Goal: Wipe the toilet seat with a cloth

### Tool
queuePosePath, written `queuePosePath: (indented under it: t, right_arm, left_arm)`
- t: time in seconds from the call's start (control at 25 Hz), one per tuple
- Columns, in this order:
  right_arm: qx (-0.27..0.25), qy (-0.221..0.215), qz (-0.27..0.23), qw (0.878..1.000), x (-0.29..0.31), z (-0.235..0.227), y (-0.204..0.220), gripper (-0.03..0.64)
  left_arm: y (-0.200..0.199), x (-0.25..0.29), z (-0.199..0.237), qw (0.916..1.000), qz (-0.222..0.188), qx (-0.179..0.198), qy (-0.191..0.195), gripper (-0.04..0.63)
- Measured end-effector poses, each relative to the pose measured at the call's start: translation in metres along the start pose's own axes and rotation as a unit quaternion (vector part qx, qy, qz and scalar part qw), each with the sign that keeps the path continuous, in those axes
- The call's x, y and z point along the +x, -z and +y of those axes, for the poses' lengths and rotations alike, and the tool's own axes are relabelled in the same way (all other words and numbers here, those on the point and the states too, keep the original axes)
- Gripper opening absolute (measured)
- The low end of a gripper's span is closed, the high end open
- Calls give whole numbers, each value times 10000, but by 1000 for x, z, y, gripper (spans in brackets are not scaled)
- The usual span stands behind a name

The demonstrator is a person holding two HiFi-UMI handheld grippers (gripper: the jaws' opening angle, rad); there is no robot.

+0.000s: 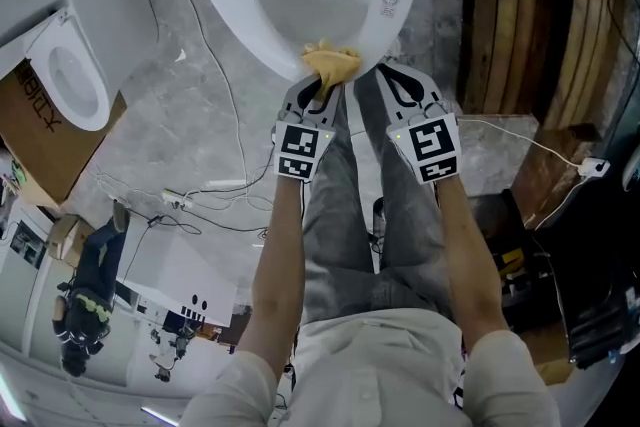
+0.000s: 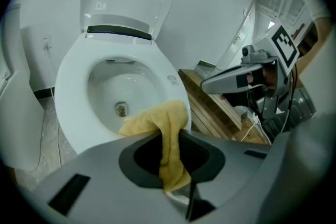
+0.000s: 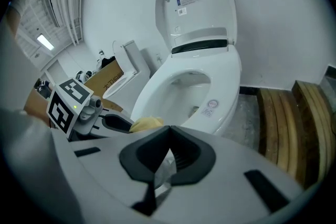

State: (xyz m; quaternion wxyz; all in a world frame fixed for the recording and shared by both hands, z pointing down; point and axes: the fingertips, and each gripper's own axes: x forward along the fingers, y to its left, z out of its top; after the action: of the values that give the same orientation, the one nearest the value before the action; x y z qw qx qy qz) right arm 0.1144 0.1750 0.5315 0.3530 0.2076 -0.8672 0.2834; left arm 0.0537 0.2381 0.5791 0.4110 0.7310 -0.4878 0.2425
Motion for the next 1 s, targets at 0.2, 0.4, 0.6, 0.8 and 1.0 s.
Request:
queuePosePath:
  t: [0.2, 0.4, 0.6, 0.8, 1.0]
  right_arm:
    - [171, 81, -10, 9998, -5, -9, 6, 8]
    - [318, 169, -45, 9993, -10, -19, 9, 8]
    - [409, 267, -70, 9988, -15, -32, 11, 8]
    - [521, 335, -98, 9980, -20, -42, 14, 8]
    - [542, 431, -110, 9975, -26, -52, 17, 8]
  left_arm:
    - [-10, 16, -18, 10000, 9, -35, 49, 81]
    - [-20, 28, -29, 9999, 66, 45, 97, 81]
    - [-30, 40, -36, 9997, 147, 132, 138, 81]
    - [-42, 52, -42, 9992, 209, 255, 210, 81]
    - [-56, 62, -45, 9988, 229, 343, 252, 81]
